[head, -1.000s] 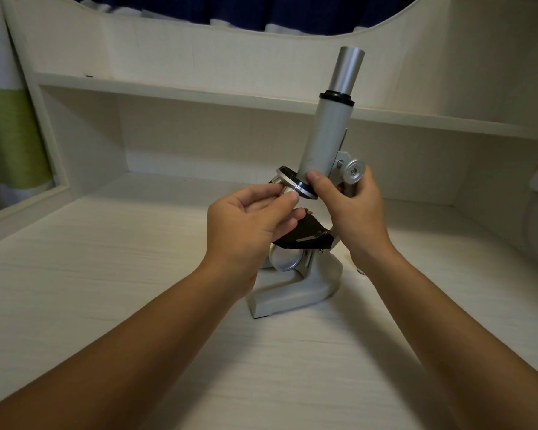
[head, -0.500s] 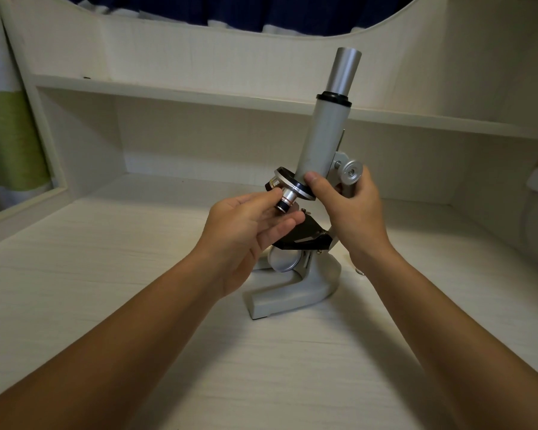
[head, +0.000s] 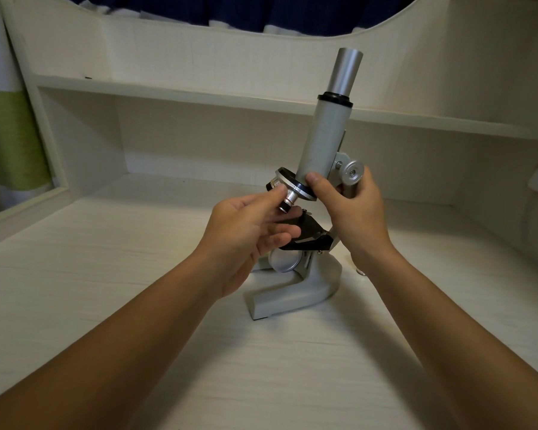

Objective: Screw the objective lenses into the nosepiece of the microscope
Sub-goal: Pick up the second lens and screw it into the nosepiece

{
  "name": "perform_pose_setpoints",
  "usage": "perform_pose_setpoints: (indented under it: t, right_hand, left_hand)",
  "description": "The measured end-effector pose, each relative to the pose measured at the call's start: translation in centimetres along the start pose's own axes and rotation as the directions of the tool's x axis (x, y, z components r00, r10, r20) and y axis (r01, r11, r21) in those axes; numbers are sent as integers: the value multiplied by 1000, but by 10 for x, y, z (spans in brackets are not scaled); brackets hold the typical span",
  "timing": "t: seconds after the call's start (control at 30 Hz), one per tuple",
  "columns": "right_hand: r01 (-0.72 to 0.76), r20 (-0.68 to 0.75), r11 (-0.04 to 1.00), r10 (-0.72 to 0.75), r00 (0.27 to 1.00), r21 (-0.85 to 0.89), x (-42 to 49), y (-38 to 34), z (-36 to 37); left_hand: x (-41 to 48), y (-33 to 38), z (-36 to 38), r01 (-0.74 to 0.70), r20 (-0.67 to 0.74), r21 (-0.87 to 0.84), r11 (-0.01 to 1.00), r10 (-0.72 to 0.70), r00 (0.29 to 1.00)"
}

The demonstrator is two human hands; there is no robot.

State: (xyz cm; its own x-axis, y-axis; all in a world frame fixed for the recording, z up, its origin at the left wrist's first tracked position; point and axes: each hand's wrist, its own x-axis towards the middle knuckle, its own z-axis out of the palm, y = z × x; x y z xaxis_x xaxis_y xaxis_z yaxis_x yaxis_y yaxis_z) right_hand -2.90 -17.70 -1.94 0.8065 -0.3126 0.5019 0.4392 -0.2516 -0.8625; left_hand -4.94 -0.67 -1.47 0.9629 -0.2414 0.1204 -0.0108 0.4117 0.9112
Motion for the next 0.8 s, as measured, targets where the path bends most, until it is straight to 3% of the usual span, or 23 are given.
perform_pose_setpoints:
  t: [0.1, 0.33, 0.5, 0.8]
  right_hand:
    - [-2, -5, 1000, 2, 1000, 6, 0, 0, 1]
    - [-8, 9, 1000, 8, 1000, -21, -1, -1, 0]
    - [-8, 7, 1000, 8, 1000, -15, -1, -2, 0]
    - [-13, 1, 1000, 13, 1000, -17, -2, -2, 0]
  left_hand:
    - [2, 1, -2, 44, 15, -7, 999, -44, 999]
    - [4, -1, -9, -41, 23, 77, 996, 39, 999]
    - [5, 2, -11, 51, 79, 112, 992, -60, 995]
    - [6, 0, -16, -53, 100, 164, 985, 37, 994]
